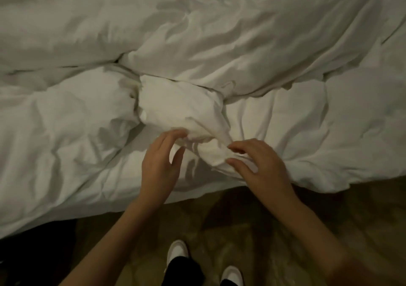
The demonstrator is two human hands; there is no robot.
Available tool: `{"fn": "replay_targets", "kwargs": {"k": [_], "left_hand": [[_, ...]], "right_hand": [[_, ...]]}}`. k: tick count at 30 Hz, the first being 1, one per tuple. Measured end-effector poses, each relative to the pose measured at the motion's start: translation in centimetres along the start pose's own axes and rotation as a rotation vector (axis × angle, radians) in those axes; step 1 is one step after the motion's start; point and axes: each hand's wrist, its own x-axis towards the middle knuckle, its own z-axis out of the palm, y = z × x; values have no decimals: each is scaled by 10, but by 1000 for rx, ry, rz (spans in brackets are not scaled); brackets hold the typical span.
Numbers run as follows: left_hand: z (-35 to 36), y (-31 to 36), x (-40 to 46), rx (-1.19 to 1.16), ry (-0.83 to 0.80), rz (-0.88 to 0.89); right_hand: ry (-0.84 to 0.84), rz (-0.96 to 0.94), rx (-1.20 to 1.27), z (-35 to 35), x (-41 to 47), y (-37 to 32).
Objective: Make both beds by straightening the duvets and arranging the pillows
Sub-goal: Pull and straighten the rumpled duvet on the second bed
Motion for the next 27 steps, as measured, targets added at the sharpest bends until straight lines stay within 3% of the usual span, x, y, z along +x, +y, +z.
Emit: {"fn": "replay_targets", "kwargs": {"k": [4,10,13,17,20,24,27], "left_hand": [[-4,-23,24,-55,-103,85],[8,-71,82,151,-465,416],[25,-85,103,177,-537,519],[45,-89,105,184,-450,491],[43,-84,104,93,-342,491],[16,-72,101,102,-368,359],[-6,-54,91,160,-488,194]], "right_hand": [[-26,38,-79,46,27,-17],[-114,202,-342,61,70,14],[-130,207,-398,63,84,27],[-254,128,-539,69,78,30],[-228,64,-542,63,73,40],[-129,-23,-440,60,72,47],[-206,-13,-315,58,61,42]]}}
